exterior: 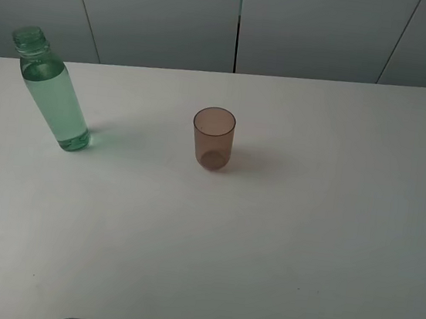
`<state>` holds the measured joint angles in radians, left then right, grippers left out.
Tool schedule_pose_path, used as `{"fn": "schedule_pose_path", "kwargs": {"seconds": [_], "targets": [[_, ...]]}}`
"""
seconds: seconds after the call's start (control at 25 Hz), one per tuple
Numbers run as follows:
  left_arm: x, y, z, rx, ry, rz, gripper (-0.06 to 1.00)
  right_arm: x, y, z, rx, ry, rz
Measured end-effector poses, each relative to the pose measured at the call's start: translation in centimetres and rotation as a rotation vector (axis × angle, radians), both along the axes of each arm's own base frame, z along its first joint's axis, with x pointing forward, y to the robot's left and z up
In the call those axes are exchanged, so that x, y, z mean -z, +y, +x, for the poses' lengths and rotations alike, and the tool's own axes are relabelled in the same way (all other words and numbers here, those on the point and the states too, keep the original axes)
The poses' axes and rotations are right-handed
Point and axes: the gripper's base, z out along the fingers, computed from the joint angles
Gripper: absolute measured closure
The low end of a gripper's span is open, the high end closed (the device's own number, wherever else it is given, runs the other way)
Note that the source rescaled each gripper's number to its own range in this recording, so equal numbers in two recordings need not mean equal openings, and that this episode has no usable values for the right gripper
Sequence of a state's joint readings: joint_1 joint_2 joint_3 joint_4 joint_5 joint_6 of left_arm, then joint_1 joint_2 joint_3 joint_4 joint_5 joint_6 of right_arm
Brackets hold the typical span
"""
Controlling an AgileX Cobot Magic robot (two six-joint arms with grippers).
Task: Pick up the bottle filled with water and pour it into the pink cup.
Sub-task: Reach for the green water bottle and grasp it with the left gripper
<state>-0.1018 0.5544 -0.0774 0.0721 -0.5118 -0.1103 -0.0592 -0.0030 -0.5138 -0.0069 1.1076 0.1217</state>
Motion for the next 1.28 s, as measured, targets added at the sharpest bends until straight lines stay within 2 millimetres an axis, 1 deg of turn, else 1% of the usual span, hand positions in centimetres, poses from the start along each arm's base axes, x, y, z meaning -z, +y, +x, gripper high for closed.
{"fn": "schedule_pose_path", "kwargs": {"seconds": [0.08, 0.16, 0.68, 0.88, 1.04, 1.28], "targets": [[1.6, 0.0, -0.1, -0.005, 0.026, 0.009, -0.05, 0.0, 0.0, 0.0, 0.0, 0.0, 0.0], [2.2, 0.0, 0.1, -0.007, 0.038, 0.025, -0.05, 0.0, 0.0, 0.0, 0.0, 0.0, 0.0], [4.1, 0.0, 2.4, -0.033, 0.137, 0.065, -0.05, 0.0, 0.0, 0.0, 0.0, 0.0, 0.0], [5.1, 0.0, 3.5, -0.038, 0.17, 0.094, -0.05, 0.0, 0.0, 0.0, 0.0, 0.0, 0.0], [5.8, -0.1, 4.3, -0.038, 0.159, 0.095, -0.05, 0.0, 0.0, 0.0, 0.0, 0.0, 0.0], [7.3, -0.3, 5.4, -0.027, 0.183, 0.106, -0.05, 0.0, 0.0, 0.0, 0.0, 0.0, 0.0]]}}
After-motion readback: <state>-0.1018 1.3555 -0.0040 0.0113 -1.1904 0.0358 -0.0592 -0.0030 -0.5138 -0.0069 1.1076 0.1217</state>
